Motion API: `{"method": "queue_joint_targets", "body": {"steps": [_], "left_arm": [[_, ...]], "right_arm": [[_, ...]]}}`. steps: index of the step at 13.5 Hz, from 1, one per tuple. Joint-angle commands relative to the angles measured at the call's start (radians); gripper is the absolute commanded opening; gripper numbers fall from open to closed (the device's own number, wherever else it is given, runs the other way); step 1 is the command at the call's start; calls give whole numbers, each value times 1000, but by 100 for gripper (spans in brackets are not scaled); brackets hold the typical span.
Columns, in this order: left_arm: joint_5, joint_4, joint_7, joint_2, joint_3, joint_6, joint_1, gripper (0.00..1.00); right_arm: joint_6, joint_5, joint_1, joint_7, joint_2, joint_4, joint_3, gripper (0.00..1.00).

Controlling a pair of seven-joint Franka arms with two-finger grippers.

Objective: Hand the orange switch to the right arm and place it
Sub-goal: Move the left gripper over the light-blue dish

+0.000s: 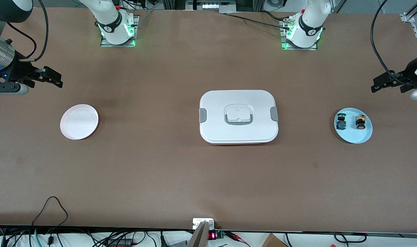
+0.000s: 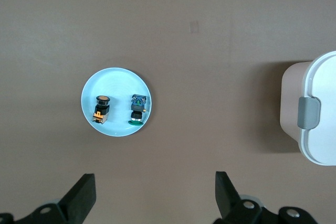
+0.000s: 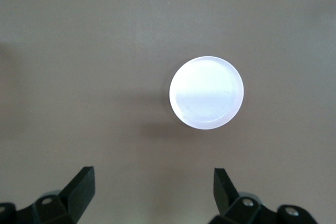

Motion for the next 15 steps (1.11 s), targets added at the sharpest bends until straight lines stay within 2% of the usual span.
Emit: {"method": "queue_joint_targets", "body": {"steps": [1,5,9,11,15], "left_arm": [[14,36,-3,17,-1,-30,1,100],[30,54,2,26,-12,-47,-5,100],[27,44,29,30,-10,-148,3,100],[34,45,47,59,-10,-151,2,100],[59,50,473,140,-1,-128,35,99]], "right_arm": [[-21,1,-5,-11,14,30,13,100],[-22,3,-8,-12,15,44,13,100],[-30,2,-8,-11,19,55,11,100],[-30,1,-8,-9,19,57,11,100],[-67,5,-15,-9,19,57,8,100]]}}
